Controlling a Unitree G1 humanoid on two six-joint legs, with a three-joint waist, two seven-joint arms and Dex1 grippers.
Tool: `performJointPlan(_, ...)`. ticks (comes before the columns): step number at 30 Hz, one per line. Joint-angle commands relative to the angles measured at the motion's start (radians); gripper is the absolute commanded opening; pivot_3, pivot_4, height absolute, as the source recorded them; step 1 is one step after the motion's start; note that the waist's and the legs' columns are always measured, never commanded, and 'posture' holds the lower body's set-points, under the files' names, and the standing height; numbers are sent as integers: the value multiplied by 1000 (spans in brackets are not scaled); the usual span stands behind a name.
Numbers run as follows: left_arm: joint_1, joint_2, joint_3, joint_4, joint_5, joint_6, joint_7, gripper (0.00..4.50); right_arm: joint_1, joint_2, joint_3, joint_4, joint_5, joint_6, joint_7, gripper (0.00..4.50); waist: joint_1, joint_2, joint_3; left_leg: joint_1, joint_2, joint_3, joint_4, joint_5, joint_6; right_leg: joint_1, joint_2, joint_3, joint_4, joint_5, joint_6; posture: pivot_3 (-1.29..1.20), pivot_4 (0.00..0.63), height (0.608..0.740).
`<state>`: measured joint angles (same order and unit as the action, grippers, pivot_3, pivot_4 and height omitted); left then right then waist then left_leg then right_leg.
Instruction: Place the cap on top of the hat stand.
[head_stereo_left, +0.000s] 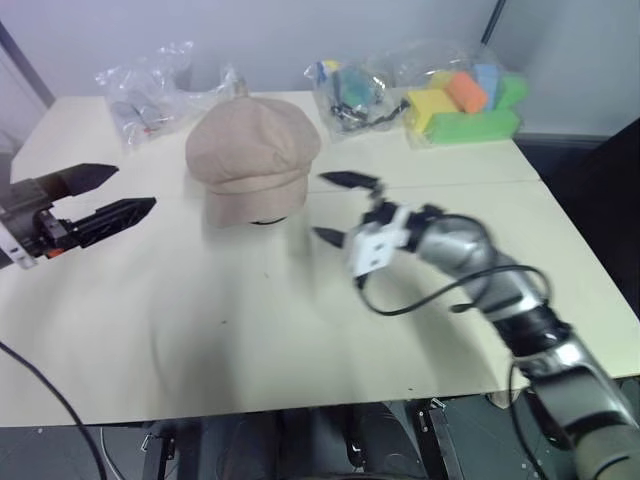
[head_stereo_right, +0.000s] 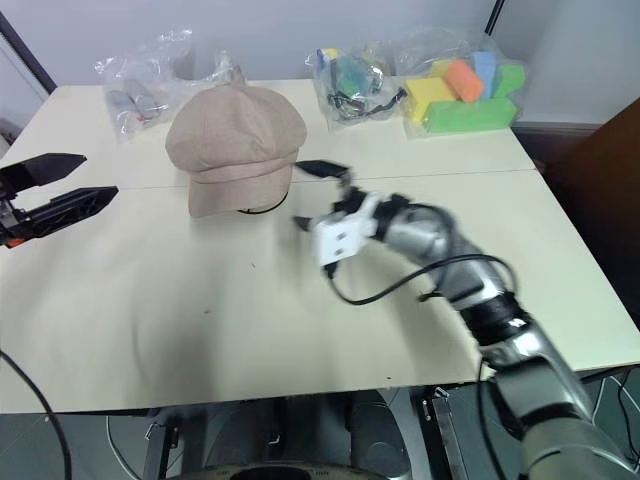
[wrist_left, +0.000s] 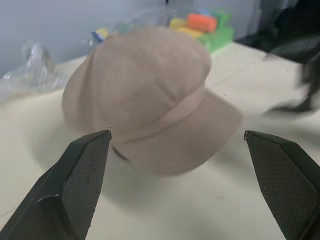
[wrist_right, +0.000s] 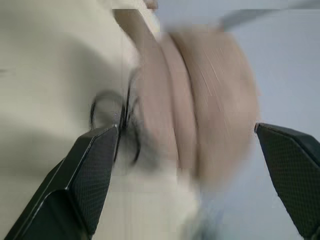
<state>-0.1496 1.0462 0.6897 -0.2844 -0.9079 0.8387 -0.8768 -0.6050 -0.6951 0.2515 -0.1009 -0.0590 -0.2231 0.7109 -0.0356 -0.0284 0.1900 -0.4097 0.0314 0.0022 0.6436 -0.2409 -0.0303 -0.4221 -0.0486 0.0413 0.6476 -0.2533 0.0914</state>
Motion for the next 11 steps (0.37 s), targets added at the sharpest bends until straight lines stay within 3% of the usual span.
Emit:
performJointPlan(1, 15, 37, 34, 21, 36, -44, -57, 4500, 13, -152, -197, -132, 483, 444, 274, 4477, -3, 0, 0, 1, 0, 0, 0, 0, 0, 1, 0, 0, 0, 0, 0, 0, 150, 740)
performJointPlan(3, 24, 49, 43, 42, 53, -58, -88, 4500, -22, -244, -281, -96, 672, 674, 377, 4477, -4, 1, 1, 1, 1, 0, 0, 0, 0, 1, 0, 0, 0, -1, -1, 0, 150, 740)
performJointPlan(6, 27, 73, 48, 82, 84, -84, -129, 4500, -94, -349, -352, 35, 825, 924, 506, 4477, -8, 2, 1, 1, 1, 1, 0, -1, 1, -1, 0, 0, 0, -2, -3, 0, 150, 740)
performJointPlan(11, 6, 96, 46, 121, 111, -118, -165, 4500, -197, -366, -366, 171, 857, 1055, 566, 4477, -8, 2, 1, 1, 1, 3, -1, -1, 2, -2, 0, 0, 0, -4, -8, 0, 150, 740)
